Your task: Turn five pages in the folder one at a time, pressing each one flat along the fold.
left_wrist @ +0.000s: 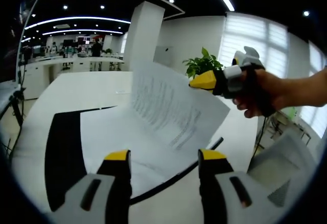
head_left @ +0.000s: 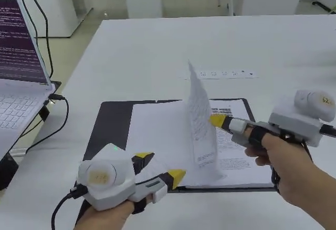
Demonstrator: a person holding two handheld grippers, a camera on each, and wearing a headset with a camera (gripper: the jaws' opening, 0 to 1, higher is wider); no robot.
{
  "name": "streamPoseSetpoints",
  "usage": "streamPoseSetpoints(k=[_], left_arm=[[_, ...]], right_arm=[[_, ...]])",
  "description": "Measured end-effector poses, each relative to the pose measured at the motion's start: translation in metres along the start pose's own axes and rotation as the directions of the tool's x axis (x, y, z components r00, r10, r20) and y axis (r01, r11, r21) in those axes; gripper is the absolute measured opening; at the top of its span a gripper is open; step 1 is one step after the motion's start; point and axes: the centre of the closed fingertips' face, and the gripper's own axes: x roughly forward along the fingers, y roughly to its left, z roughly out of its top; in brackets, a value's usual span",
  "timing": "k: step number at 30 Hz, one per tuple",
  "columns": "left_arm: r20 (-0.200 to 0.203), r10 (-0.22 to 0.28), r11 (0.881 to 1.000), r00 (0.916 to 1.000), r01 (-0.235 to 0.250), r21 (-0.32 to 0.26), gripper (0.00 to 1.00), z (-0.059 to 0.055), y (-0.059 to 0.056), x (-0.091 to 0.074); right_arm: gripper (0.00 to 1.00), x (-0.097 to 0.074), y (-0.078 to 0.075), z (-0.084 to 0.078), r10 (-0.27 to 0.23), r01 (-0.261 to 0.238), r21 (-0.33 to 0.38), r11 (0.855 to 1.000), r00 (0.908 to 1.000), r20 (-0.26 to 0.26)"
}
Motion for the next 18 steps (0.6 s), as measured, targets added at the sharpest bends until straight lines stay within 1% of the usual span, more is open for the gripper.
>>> streamPoseSetpoints(k=[1,2,4,6,7,8,9,11,12,13,14,16,18], left_arm=[[0.001,0.008,1.0,1.0,-0.008,0.001,0.52,-0.001,0.003,-0.003],[0.004,0.014,1.0,0.9999,-0.014,0.0,0.52,-0.001,0.007,-0.008],[0.0,0.026,1.0,0.9997,-0.026,0.001,0.52,-0.003,0.013,-0.015],[0.004,0.034,0.999,0.9994,-0.034,0.004,0.52,-0.003,0.017,-0.022],[0.005,0.039,0.999,0.9992,-0.039,0.005,0.52,-0.003,0.021,-0.026],[0.004,0.045,0.999,0.999,-0.045,0.007,0.52,-0.004,0.024,-0.029],[0.004,0.048,0.999,0.9989,-0.048,0.005,0.52,-0.004,0.026,-0.032],[0.007,0.054,0.999,0.9985,-0.054,0.005,0.52,-0.005,0.03,-0.037],[0.007,0.058,0.998,0.9983,-0.058,0.005,0.52,-0.006,0.033,-0.04],[0.007,0.064,0.998,0.998,-0.064,0.007,0.52,-0.007,0.036,-0.044],[0.006,0.066,0.998,0.9978,-0.066,0.007,0.52,-0.008,0.038,-0.046],[0.001,0.076,0.997,0.9971,-0.076,-0.002,0.53,-0.011,0.045,-0.052],[-0.002,0.086,0.996,0.9963,-0.086,-0.005,0.53,-0.014,0.049,-0.056]], right_arm=[[0.0,0.006,0.004,-0.003,-0.016,0.016,-0.026,1.0,0.9998,-0.013],[0.0,0.01,0.007,-0.006,-0.023,0.022,-0.036,0.999,0.9994,-0.026],[0.0,0.017,0.01,-0.011,-0.054,0.05,-0.078,0.996,0.9971,-0.053],[0.0,0.029,0.02,-0.015,-0.053,0.047,-0.09,0.995,0.9967,-0.061],[0.0,0.036,0.022,-0.019,-0.074,0.066,-0.105,0.992,0.9943,-0.077],[0.0,0.042,0.019,-0.016,-0.086,0.077,-0.114,0.991,0.9929,-0.082],[0.0,0.05,0.021,-0.016,-0.085,0.074,-0.118,0.99,0.9922,-0.091],[0.0,0.058,0.026,-0.024,-0.104,0.09,-0.125,0.988,0.9883,-0.111],[0.0,0.064,0.032,-0.029,-0.106,0.09,-0.135,0.987,0.987,-0.121],[0.0,0.068,0.035,-0.032,-0.108,0.09,-0.137,0.986,0.9859,-0.128],[0.0,0.074,0.039,-0.039,-0.116,0.095,-0.141,0.985,0.9819,-0.149],[0.0,0.085,0.043,-0.047,-0.122,0.095,-0.158,0.983,0.9778,-0.17],[0.0,0.094,0.046,-0.057,-0.135,0.102,-0.167,0.981,0.9712,-0.196]])
